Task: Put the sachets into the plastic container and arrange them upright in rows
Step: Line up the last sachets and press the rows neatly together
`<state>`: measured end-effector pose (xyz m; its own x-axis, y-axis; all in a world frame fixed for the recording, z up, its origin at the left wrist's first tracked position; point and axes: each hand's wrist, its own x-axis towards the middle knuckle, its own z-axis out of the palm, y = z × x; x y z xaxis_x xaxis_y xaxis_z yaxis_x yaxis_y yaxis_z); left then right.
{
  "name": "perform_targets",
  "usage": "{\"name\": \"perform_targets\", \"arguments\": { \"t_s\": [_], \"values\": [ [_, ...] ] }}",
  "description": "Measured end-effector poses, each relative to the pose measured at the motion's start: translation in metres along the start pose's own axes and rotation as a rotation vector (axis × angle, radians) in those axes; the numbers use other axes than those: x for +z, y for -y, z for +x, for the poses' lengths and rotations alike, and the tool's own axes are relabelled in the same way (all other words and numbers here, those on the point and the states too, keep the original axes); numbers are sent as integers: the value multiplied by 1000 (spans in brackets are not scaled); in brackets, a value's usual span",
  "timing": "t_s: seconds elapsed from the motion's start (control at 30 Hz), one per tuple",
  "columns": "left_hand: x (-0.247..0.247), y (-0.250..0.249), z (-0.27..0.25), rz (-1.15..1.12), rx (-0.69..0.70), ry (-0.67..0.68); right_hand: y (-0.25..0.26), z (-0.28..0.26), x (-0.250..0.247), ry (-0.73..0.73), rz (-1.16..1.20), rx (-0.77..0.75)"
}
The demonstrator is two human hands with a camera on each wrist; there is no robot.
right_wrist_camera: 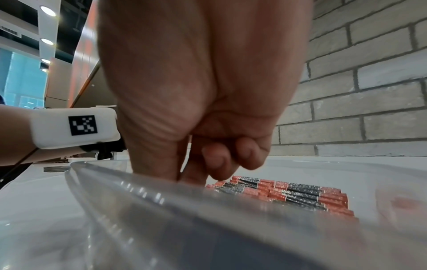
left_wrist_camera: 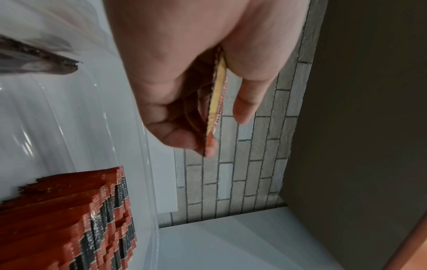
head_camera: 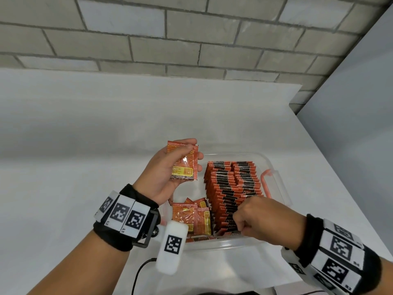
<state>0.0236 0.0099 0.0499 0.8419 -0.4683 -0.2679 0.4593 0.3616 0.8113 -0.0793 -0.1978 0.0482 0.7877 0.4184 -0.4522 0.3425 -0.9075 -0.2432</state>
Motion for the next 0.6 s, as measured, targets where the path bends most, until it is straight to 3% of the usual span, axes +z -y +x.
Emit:
{"name": "perform_targets", "arguments": {
  "t_s": [0.3, 0.37, 0.47, 0.53, 0.6],
  "values": [
    [5, 4, -3, -22, -87, 22, -8, -6, -12, 50, 240, 64],
    [9, 4, -3, 30, -99, 39, -5, -8, -25, -115, 397, 107],
    [27, 4, -4, 182, -93, 144, 3, -6, -45, -569, 679, 172],
    [40, 4, -4, 257, -69, 216, 8, -3, -54, -689, 787, 191],
    [49, 3, -4, 273, -42, 247, 9, -2, -57, -718, 801, 154]
  ]
}}
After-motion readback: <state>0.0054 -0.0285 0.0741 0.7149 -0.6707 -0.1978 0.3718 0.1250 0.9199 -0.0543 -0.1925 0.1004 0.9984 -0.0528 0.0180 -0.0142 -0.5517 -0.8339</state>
